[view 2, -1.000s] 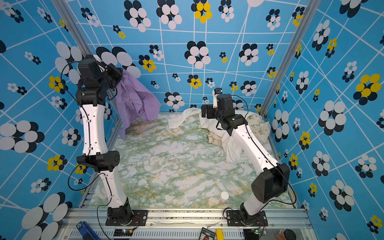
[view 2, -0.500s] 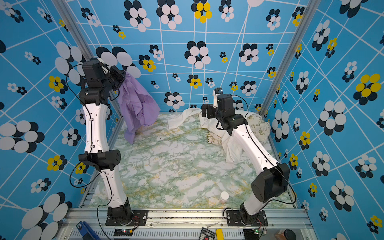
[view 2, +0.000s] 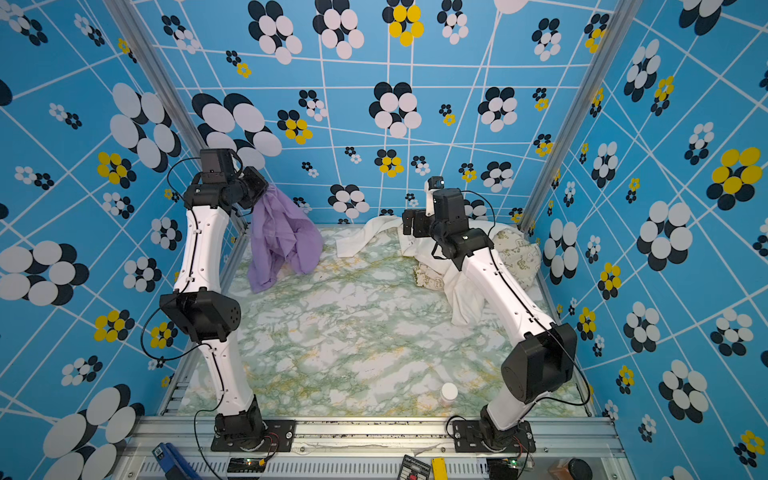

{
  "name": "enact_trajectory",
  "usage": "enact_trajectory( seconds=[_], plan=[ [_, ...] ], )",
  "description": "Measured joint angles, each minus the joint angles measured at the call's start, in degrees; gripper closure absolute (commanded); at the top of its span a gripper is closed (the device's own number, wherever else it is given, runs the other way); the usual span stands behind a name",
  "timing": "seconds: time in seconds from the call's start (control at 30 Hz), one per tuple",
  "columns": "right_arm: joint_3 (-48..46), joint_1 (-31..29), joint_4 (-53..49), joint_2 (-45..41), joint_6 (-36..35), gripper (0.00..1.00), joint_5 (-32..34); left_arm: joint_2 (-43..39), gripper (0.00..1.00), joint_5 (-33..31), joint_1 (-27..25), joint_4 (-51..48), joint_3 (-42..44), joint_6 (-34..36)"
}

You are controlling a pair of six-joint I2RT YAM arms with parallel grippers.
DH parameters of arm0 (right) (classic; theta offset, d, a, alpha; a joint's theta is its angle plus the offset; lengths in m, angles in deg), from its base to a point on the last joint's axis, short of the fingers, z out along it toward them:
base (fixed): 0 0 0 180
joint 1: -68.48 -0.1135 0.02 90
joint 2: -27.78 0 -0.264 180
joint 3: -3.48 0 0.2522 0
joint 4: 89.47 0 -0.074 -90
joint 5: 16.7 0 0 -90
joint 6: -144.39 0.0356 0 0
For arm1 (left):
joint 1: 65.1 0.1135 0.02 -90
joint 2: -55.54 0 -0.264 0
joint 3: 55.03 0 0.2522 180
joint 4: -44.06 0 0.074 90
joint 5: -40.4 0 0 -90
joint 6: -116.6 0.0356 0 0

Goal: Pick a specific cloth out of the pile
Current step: 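Lower the purple shirt onto the table in the far corner with the left gripper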

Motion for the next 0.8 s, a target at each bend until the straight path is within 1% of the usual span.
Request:
enact_trajectory(
  seconds=[0.03,0.2,0.27,0.3,0.43,0.6,0.73,0.8],
  plan=[
    [0.00,0.00,0.00,0.00,0.00,0.01,0.02,-1.42,1.00,-0.33,0.00,1.18,4.15,0.11],
    [-0.02,0.00,0.00,0.00,0.22,0.01,0.02,-13.35,1.00,-3.26,0.02,12.48,32.28,-1.09],
    [-0.13,0.02,0.02,0.00,0.39,0.01,0.00,-17.55,1.00,-4.72,0.00,16.11,41.51,-1.95],
    [-0.26,0.02,0.07,0.00,0.42,0.01,0.00,-18.91,1.00,-5.25,0.00,17.25,44.68,-2.29],
    [-0.55,0.04,0.11,0.39,0.83,0.01,-0.22,-21.79,1.00,-6.64,0.00,20.41,54.42,-3.74],
    [-0.55,0.04,0.11,1.92,1.95,0.01,-0.83,-22.16,1.00,-7.52,-0.50,21.46,65.68,-6.29],
    [-0.55,0.04,0.00,3.23,2.99,0.01,-1.62,-22.14,1.00,-7.91,-2.38,21.24,72.65,-8.46],
    [-0.55,0.04,-0.20,3.69,3.23,0.01,-1.84,-22.01,0.97,-7.69,-3.45,21.22,74.69,-9.68]
  ],
)
